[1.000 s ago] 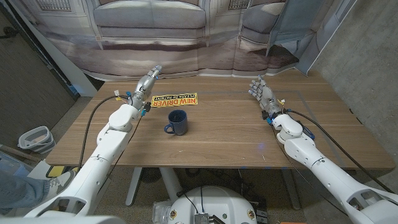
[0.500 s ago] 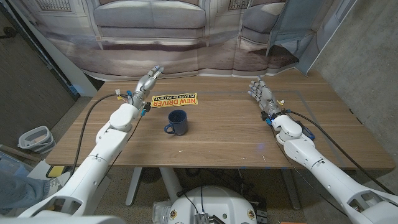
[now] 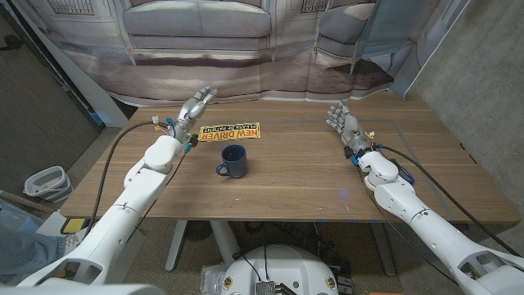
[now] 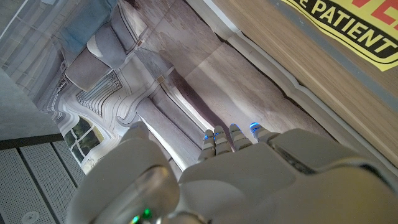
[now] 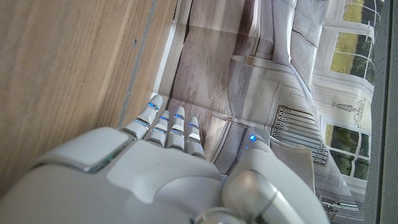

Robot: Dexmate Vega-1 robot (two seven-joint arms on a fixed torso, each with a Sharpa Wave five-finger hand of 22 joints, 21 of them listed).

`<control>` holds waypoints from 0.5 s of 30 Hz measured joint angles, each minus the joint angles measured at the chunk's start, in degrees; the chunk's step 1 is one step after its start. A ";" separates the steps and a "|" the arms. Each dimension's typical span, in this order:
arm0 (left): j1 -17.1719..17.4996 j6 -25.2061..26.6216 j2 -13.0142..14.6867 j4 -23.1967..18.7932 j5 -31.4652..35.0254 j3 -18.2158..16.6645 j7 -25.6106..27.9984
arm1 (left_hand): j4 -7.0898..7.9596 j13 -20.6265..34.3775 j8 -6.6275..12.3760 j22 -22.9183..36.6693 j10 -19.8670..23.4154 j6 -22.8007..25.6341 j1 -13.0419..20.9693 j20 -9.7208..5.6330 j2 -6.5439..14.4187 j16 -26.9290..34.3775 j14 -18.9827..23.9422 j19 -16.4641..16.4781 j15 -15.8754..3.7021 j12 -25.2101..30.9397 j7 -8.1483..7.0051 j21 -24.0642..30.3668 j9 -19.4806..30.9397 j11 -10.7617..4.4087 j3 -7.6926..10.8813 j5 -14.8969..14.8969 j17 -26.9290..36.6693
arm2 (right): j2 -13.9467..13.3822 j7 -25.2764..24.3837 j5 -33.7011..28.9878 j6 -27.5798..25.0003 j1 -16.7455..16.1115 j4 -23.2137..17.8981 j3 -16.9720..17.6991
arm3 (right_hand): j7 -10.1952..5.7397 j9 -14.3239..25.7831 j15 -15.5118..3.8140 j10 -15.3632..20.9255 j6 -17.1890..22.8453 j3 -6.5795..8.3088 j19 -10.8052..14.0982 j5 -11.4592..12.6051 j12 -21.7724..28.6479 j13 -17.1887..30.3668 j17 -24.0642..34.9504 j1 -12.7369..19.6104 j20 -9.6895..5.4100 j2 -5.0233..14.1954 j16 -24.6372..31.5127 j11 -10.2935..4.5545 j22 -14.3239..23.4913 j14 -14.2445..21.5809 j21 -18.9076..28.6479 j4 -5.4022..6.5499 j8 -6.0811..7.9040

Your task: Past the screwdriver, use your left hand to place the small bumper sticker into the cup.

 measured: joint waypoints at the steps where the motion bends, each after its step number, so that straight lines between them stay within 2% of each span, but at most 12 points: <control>1: 0.09 0.41 0.24 -0.27 0.24 0.06 0.00 | -0.07 0.00 0.00 0.00 0.00 0.00 0.04 0.00 -0.04 0.00 0.00 0.00 0.00 0.00 0.00 0.00 0.00 0.00 0.07 0.00 0.00 | -0.03 0.04 0.02 0.04 -0.02 0.02 0.04 | 0.00 0.00 0.00 0.00 0.00 0.00 0.01 0.00 0.00 0.00 0.00 0.00 -0.01 0.00 0.00 0.00 0.00 0.00 0.00 0.00 0.00; 15: 0.99 3.46 2.93 -3.16 2.62 1.08 0.35 | -0.15 0.00 0.00 0.00 0.00 0.21 0.91 0.33 -0.01 0.00 0.00 0.33 0.00 0.00 0.21 0.00 0.00 0.00 -0.02 0.00 0.00 | -0.56 0.42 0.27 0.12 -0.53 -0.48 0.17 | 0.00 0.00 0.00 0.00 0.00 0.00 0.21 0.00 0.00 0.00 0.00 0.00 -0.21 0.00 0.00 0.00 0.00 0.00 -0.40 0.00 0.00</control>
